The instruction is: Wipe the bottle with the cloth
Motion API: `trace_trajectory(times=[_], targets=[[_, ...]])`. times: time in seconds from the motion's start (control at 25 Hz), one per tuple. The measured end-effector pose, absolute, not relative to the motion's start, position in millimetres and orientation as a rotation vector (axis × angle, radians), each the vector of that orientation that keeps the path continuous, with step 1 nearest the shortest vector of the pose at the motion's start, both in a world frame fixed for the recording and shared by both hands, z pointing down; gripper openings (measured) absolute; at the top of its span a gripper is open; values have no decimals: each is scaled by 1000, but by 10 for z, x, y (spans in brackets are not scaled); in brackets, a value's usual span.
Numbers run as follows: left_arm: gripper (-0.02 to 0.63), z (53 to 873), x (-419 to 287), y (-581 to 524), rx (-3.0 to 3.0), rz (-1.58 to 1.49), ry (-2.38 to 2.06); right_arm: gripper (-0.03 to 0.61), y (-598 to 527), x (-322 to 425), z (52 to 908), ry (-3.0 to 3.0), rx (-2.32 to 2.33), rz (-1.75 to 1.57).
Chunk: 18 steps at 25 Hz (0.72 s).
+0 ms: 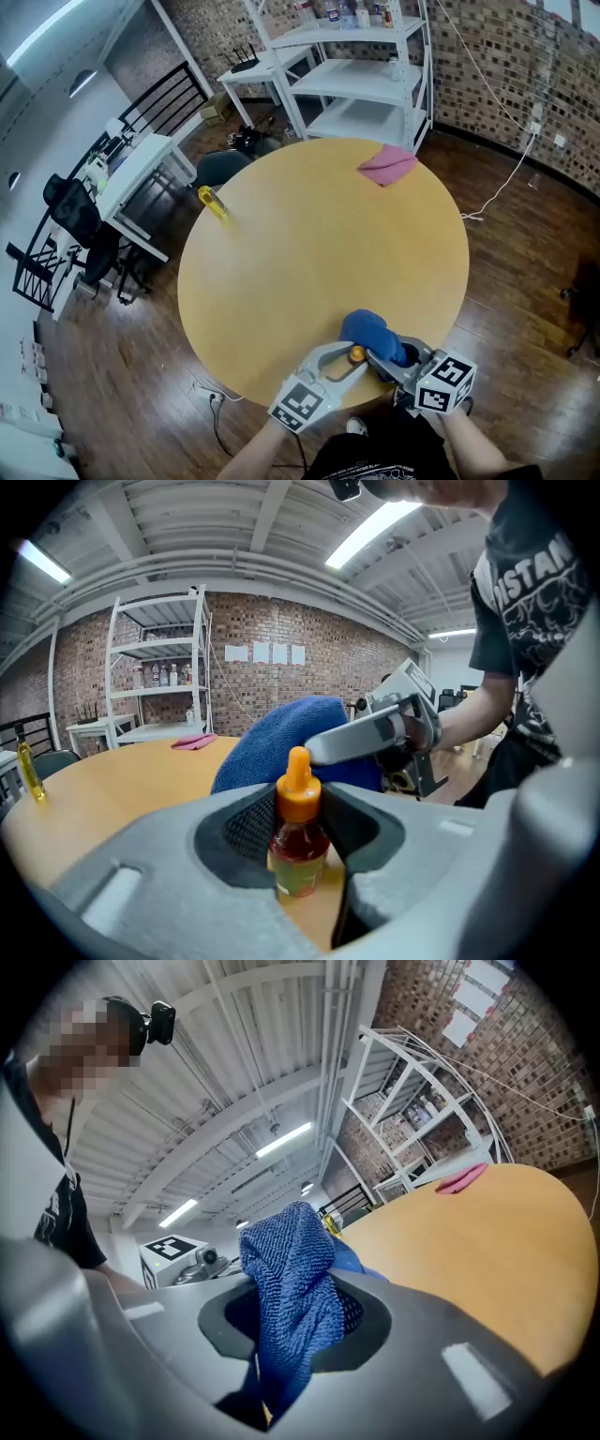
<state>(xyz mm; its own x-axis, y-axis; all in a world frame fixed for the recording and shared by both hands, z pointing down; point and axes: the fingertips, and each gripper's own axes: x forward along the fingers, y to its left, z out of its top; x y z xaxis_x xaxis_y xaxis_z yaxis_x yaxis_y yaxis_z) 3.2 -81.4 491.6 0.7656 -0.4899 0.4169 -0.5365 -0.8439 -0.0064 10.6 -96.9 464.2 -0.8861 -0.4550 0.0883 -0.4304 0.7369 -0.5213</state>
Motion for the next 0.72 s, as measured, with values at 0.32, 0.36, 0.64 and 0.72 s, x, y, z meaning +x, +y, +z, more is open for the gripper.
trace_trajectory(times=[0.32, 0.36, 0.64, 0.72], targets=[[143, 4930, 27, -819, 2847, 610, -811, 78, -834, 183, 4663, 2869, -700, -843], [143, 4934, 30, -819, 2849, 609, -808, 78, -810, 196, 4667, 2872, -692, -845], [143, 4949, 0, -783, 2863, 604, -779, 78, -576, 220, 4736, 2917, -648, -860], [143, 4952, -6, -766, 2869, 594, -759, 78, -520, 239, 4764, 2920, -651, -876]])
